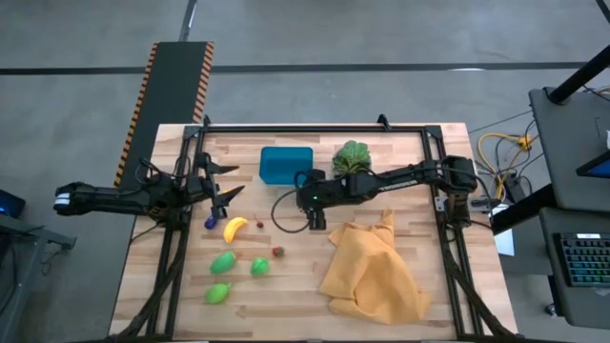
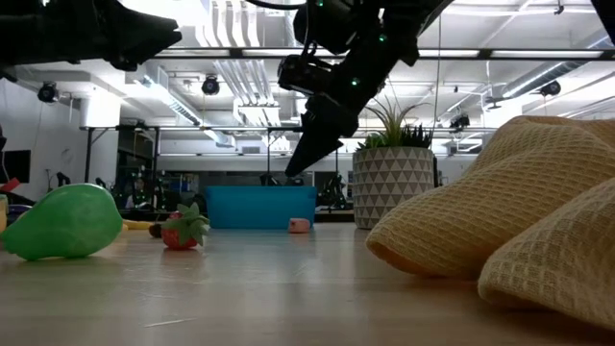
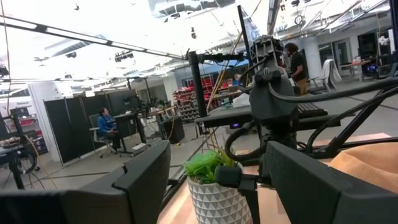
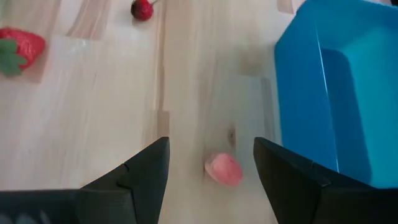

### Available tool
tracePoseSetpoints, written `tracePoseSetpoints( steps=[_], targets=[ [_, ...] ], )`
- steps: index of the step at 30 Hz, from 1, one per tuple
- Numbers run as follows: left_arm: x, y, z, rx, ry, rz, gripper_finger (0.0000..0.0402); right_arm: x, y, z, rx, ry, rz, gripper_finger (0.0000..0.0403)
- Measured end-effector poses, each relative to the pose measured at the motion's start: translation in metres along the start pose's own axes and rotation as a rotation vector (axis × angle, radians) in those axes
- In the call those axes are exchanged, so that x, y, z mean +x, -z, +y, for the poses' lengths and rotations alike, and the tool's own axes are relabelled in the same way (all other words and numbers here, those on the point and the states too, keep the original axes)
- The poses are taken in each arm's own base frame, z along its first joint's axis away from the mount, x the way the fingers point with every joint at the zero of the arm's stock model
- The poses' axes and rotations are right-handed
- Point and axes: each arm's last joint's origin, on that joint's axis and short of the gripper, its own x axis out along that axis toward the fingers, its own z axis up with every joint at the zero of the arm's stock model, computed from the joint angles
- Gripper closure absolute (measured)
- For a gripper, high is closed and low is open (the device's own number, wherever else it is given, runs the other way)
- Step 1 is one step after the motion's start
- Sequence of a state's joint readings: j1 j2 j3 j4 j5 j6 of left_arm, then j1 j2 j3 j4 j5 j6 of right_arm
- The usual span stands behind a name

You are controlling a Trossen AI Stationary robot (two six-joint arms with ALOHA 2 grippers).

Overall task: Pick and placing Produce into tupperware
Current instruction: Put the pink peach into the blue bin

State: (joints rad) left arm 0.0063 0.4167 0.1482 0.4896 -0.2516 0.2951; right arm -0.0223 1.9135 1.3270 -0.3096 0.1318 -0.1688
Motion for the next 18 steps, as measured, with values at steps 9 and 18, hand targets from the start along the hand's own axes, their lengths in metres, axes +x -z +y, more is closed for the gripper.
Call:
tracePoseSetpoints(
  steps=[9, 18],
  targets=[
    [0.0, 0.0, 0.0, -0.001, -0.001, -0.004, 0.0152, -0.002, 0.002, -0.003, 0.033, 0.08, 0.026, 0.0177],
    [0.0, 0.0, 0.0, -0.001, -0.001, -0.004, 0.0152, 0.029, 0.019, 0.004, -0.025, 0.058, 0.131, 0.0177]
  ],
)
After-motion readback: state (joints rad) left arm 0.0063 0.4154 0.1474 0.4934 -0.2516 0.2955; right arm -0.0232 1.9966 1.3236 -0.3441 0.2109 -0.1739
